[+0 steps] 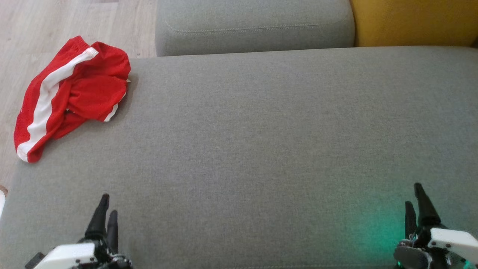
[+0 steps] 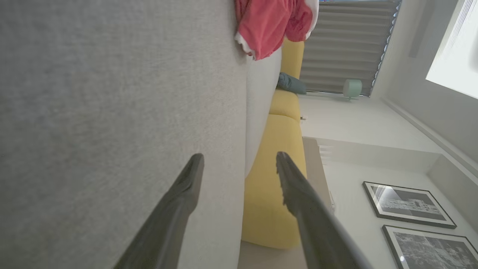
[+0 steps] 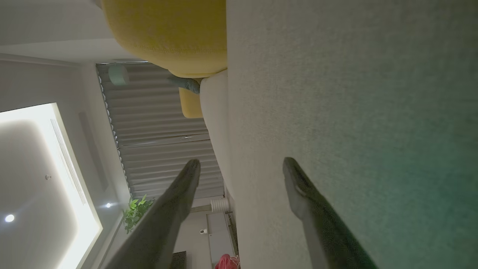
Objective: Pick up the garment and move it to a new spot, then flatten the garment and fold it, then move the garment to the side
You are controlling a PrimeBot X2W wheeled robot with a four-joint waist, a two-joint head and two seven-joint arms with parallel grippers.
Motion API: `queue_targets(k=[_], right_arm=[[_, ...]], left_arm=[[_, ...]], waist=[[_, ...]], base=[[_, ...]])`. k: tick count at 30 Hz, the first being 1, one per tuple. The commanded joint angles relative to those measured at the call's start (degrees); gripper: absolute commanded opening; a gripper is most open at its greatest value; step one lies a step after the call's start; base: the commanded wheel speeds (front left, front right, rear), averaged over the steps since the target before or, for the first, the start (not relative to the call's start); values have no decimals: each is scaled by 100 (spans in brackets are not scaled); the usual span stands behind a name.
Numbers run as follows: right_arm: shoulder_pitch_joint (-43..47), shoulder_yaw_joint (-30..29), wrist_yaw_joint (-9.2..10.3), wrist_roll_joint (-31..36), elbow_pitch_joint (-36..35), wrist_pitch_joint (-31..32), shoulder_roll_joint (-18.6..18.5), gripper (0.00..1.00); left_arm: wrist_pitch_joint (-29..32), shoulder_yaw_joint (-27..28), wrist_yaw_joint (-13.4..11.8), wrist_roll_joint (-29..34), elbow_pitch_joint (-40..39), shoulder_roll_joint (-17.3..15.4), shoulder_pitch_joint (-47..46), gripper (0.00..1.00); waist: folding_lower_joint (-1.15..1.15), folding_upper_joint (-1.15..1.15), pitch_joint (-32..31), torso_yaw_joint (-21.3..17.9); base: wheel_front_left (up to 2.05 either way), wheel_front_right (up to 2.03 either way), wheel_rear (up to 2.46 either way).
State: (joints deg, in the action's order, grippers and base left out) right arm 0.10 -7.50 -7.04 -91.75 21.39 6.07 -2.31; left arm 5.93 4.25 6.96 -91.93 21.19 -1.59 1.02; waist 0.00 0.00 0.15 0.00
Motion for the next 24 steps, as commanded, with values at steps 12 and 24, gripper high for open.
queue_targets(k=[12, 24], right_arm=[[-112, 157, -5, 322, -337, -250, -15, 100], [-86, 234, -10, 1184, -697, -453, -19, 100]], left_arm=[[-252, -184, -17, 217, -368, -45, -160, 100], [-453, -310, -150, 908, -686, -54, -176, 100]], waist=[[0, 0, -35, 0], [0, 0, -56, 8]], base=[[0, 0, 0], [0, 0, 0]])
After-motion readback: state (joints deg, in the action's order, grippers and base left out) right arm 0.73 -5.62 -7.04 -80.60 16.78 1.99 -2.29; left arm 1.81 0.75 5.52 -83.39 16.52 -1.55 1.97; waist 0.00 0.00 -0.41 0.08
